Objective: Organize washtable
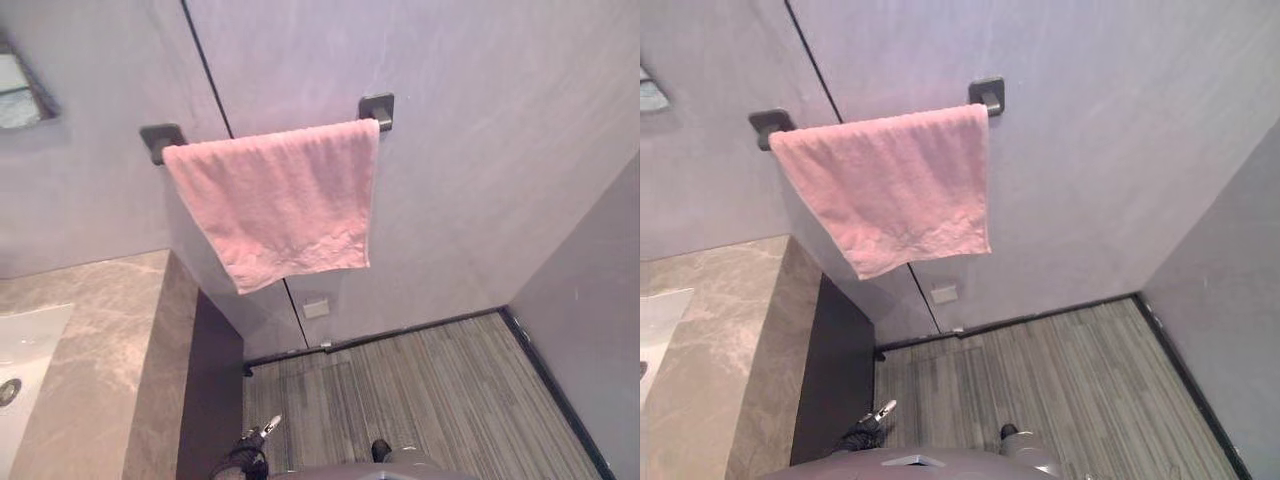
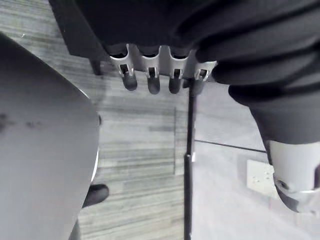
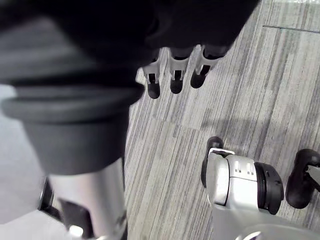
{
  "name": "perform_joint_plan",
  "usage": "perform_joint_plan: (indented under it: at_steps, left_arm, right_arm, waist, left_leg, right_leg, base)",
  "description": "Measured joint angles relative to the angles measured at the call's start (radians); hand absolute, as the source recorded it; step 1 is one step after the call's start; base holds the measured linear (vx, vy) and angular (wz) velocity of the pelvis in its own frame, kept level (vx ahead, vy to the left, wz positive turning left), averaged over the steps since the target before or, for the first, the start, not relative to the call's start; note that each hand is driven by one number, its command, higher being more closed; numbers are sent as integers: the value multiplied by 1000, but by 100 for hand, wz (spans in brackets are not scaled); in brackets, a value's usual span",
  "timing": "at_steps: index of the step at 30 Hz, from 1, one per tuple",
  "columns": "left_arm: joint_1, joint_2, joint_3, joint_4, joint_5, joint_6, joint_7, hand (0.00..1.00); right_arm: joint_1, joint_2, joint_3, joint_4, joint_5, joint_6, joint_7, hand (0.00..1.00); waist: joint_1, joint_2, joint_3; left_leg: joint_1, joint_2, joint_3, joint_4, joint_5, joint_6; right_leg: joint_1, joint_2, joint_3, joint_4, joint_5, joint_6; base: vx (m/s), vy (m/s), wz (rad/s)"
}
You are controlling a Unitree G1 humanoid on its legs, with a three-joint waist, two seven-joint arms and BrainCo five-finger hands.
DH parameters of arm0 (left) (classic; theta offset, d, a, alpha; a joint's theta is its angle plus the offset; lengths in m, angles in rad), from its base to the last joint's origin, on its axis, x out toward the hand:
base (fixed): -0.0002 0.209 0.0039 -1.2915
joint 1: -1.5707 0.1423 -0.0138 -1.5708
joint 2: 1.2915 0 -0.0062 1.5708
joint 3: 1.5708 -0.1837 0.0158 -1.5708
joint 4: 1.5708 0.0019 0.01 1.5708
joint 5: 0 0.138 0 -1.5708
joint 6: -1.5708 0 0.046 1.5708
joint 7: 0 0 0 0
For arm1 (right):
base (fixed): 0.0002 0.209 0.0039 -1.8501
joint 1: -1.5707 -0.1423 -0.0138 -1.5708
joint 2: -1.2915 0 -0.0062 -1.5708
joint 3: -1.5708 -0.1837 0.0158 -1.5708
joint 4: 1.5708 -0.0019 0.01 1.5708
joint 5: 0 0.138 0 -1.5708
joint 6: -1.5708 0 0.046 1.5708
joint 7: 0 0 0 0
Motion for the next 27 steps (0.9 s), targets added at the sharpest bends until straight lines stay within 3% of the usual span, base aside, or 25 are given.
perform_joint_plan:
  at_steps: [5,8,9,10,11,12,13,15,17,18,19,20,21,22,24,26,27]
  left_arm:
    - [15,9,-13,-33,-2,-12,20,0]
    - [15,18,-20,-53,-1,-17,49,0]
    - [14,31,-19,-52,0,-18,57,0]
    - [6,45,-19,-51,2,-19,61,0]
    - [-20,61,-9,-50,0,-13,65,0]
    - [-8,64,-8,-53,1,-11,68,0]
    - [2,61,-7,-53,4,-10,67,0]
    - [21,52,-3,-49,12,0,62,0]
    - [20,53,-3,-42,24,11,62,0]
    - [14,53,-6,-41,49,23,62,0]
    - [-3,53,-30,-42,69,27,63,0]
    - [-15,52,-51,-45,81,27,63,0]
    - [-22,54,-77,-54,90,27,63,0]
    - [-49,65,-149,-73,127,21,63,0]
    - [-60,73,-185,-84,143,16,62,0]
    - [-58,90,-201,-96,157,-9,63,0]
    - [-53,100,-195,-93,157,-10,63,0]
  right_arm:
    - [-91,-5,165,-19,-56,-12,-2,0]
    - [-115,-8,242,-52,-78,-33,-3,0]
    - [-124,0,265,-47,-78,-36,-6,0]
    - [-129,3,264,-41,-78,-42,-10,0]
    - [-138,4,256,-44,-78,-53,-14,0]
    - [-135,-5,253,-47,-76,-57,-17,0]
    - [-132,-10,248,-48,-73,-58,-21,0]
    - [-133,-17,229,-51,-68,-69,-20,0]
    - [-132,-7,211,-45,-67,-67,-19,0]
    - [-131,4,182,-44,-67,-66,-20,0]
    - [-127,16,172,-43,-66,-66,-21,0]
    - [-125,18,168,-43,-66,-66,-21,0]
    - [-125,19,168,-39,-66,-66,-22,0]
    - [-121,21,186,-35,-28,-67,-30,0]
    - [-120,21,209,-30,-27,-67,-38,0]
    - [-121,19,270,-28,-27,-69,-50,0]
    - [-121,20,301,-31,-27,-69,-52,0]
  waist:
    - [16,-18,0]
    - [16,-38,-7]
    - [14,-61,-9]
    - [10,-69,2]
    - [1,-82,33]
    - [2,-72,44]
    - [2,-66,42]
    - [-3,-29,28]
    - [-7,-27,27]
    - [-14,-25,25]
    - [-41,-17,17]
    - [-49,-8,10]
    - [-49,-9,7]
    - [-55,-16,3]
    - [-53,-30,10]
    - [-44,-64,36]
    - [-27,-88,45]
  left_leg:
    - [-25,-4,-53,-20,28,-23]
    - [-110,-18,-191,-27,108,-48]
    - [-120,-20,-236,-90,186,-73]
    - [-136,-14,-175,-27,163,-42]
    - [-195,12,-33,322,1,14]
    - [-160,52,27,535,-73,4]
    - [-124,64,34,593,-93,-11]
    - [33,94,28,649,-127,-46]
    - [132,126,30,612,-127,-47]
    - [180,161,44,533,-120,-50]
    - [199,196,63,381,-71,-57]
    - [198,201,70,299,-58,-64]
    - [203,193,87,225,-82,-85]
    - [201,166,130,37,-105,-81]
    - [199,138,133,-47,-107,-82]
    - [221,72,132,-123,-139,-69]
    - [230,40,143,-113,-138,-64]
  right_leg:
    - [-48,-3,-52,72,-34,-17]
    - [-109,-13,-173,145,-58,-50]
    - [-121,-42,-245,122,-56,-73]
    - [-111,-65,-308,106,-48,-87]
    - [-80,-92,-407,100,-43,-109]
    - [-41,-91,-474,91,-46,-117]
    - [-25,-85,-506,81,-44,-122]
    - [-11,-70,-596,69,-37,-134]
    - [-32,-71,-632,66,-33,-142]
    - [-66,-64,-634,62,-30,-128]
    - [-111,-52,-627,40,-1,-98]
    - [-138,-46,-621,24,26,-87]
    - [-160,-46,-614,-1,56,-76]
    - [-196,-40,-588,-101,111,-24]
    - [-208,-39,-553,-155,155,-21]
    - [-208,-63,-478,-213,277,-6]
    - [-203,-82,-441,-216,301,19]
  base:
    - [-76,-69,33]
    - [-139,-184,133]
    - [-104,-197,194]
    - [410,-122,222]
    - [884,-65,210]
    - [895,-46,193]
    - [403,-37,142]
    - [-134,17,120]
    - [-292,97,107]
    - [-470,147,136]
    - [-420,146,126]
    - [-334,148,102]
    - [-308,277,89]
    - [-287,289,74]
    - [-235,231,53]
    - [-250,234,7]
    - [-186,191,-31]
